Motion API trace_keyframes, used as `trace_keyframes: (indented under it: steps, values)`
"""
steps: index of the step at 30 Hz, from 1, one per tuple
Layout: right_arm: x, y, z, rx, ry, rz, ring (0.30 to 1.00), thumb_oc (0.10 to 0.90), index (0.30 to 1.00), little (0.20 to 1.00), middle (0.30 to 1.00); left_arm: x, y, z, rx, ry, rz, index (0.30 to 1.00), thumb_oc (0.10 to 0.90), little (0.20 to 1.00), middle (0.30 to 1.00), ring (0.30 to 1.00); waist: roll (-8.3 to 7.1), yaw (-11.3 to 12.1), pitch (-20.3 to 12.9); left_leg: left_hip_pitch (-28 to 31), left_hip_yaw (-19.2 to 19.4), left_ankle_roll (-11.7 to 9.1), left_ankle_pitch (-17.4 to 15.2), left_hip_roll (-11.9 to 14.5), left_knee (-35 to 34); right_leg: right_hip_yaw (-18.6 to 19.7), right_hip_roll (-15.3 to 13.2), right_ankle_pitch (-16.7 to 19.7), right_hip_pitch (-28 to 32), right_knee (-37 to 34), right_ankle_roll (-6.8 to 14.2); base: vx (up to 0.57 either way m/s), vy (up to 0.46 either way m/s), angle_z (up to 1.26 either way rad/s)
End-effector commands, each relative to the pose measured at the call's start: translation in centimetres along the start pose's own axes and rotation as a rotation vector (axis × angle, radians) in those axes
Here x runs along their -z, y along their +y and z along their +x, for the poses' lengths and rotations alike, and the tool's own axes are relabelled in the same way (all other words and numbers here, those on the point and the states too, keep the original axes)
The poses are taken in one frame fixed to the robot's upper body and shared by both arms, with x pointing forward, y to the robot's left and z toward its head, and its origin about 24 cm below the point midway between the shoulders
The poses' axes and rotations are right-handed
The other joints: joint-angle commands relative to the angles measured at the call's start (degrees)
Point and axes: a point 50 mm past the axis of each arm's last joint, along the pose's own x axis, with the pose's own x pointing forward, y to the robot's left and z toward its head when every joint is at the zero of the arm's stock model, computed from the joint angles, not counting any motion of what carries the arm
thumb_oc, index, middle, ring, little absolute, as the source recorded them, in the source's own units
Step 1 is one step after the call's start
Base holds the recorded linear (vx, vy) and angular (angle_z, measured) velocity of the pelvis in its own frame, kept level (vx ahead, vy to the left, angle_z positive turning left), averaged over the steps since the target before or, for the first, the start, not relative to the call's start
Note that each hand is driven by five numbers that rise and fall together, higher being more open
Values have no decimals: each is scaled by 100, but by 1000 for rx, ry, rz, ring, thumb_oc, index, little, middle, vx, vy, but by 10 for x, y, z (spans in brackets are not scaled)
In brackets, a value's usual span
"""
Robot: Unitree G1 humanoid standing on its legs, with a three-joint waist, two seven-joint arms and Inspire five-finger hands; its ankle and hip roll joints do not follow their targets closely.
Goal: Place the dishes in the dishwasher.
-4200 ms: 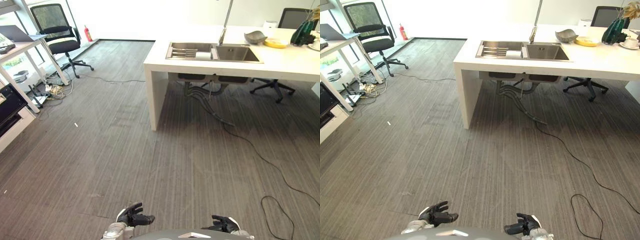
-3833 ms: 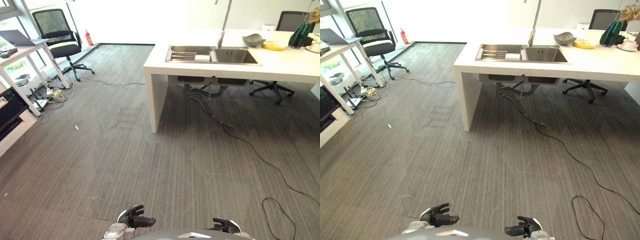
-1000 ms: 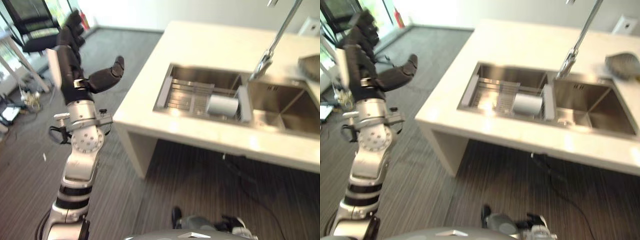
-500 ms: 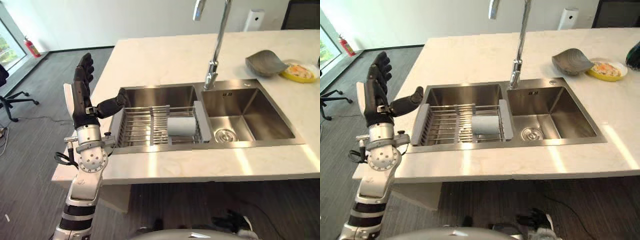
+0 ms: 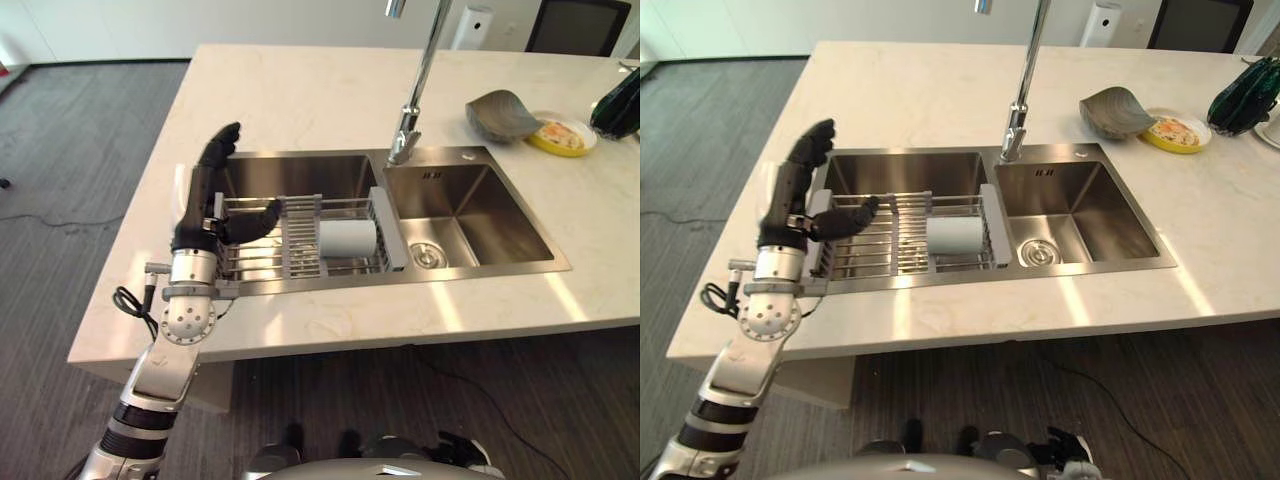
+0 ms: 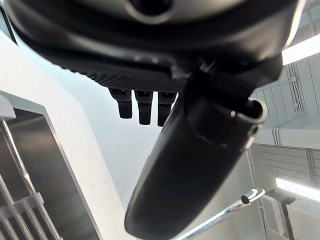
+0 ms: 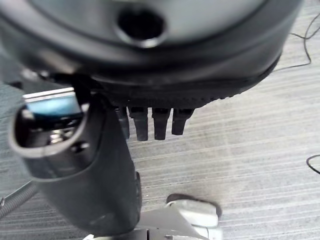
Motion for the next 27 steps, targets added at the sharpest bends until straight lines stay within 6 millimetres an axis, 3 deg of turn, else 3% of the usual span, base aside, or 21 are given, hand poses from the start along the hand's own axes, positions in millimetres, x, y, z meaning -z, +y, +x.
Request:
trace_keyframes:
  steps: [1, 2, 4, 6, 12, 21, 22, 24, 27]
  values:
    - [10, 38, -6, -112, 1, -70, 900, 800, 900, 900, 900, -64, 2, 15, -7, -366, -13, 900, 800, 900, 900, 900, -47, 83, -379, -123, 17, -137, -34, -97, -185, 10, -83, 971, 66, -1605, -154, 14, -21, -24]
    - [12, 34, -5, -110, 18, -107, 900, 800, 900, 900, 900, -71, 7, 13, -4, -444, 121, 900, 800, 900, 900, 900, -88, 110, -486, -161, 82, -173, -12, -156, -185, 34, -69, 1072, 195, -2203, -160, -23, -66, -40]
    - [5, 27, -3, -118, -3, -184, 900, 800, 900, 900, 900, -74, 14, 13, -5, -481, 204, 900, 800, 900, 900, 900, -15, 182, -531, -208, 440, -275, 6, -17, -184, -100, -141, 1081, 101, -2203, 76, -84, -110, -19]
    - [-4, 26, -1, -107, -26, -177, 900, 800, 900, 900, 900, -72, 8, 13, 66, -472, 248, 900, 800, 900, 900, 900, -44, 184, -555, -172, 390, -281, 10, -41, -185, 227, -24, 1135, 158, -2203, -79, 28, -120, -40]
    - [-14, 20, 1, -98, -52, -104, 900, 800, 900, 900, 900, -69, -6, 32, 152, -493, 487, 900, 800, 900, 900, 900, 85, -18, -516, -41, 272, -441, 20, 136, -185, -57, 121, 960, 352, -2203, -219, 14, -110, 11]
    - [17, 24, -4, -162, 61, -159, 900, 800, 900, 900, 900, -40, -43, 71, 377, -309, 642, 900, 800, 900, 900, 900, 128, -219, -536, 21, 77, -492, 124, 189, -185, -28, 279, 889, 493, -2203, -379, 7, -47, 11]
    - [25, 21, -6, -157, 90, -148, 900, 800, 900, 900, 900, -22, -49, 78, 432, -213, 668, 900, 800, 900, 900, 900, 139, -289, -549, 65, 43, -494, 103, 184, -181, 7, 313, 830, 553, -2203, -407, 7, -19, 4]
    - [28, 21, -7, -160, 99, -137, 900, 800, 900, 900, 900, -10, -49, 80, 445, -156, 667, 900, 800, 900, 900, 900, 148, -328, -568, 96, 46, -491, 96, 187, -185, 27, 316, 815, 588, -2203, -421, 28, -23, 3]
    - [27, 18, -6, -155, 98, -121, 900, 800, 900, 900, 900, -6, -45, 86, 447, -142, 708, 900, 800, 900, 900, 900, 170, -346, -597, 126, 68, -495, 77, 190, -185, 37, 332, 811, 597, -2203, -426, 8, -5, 2]
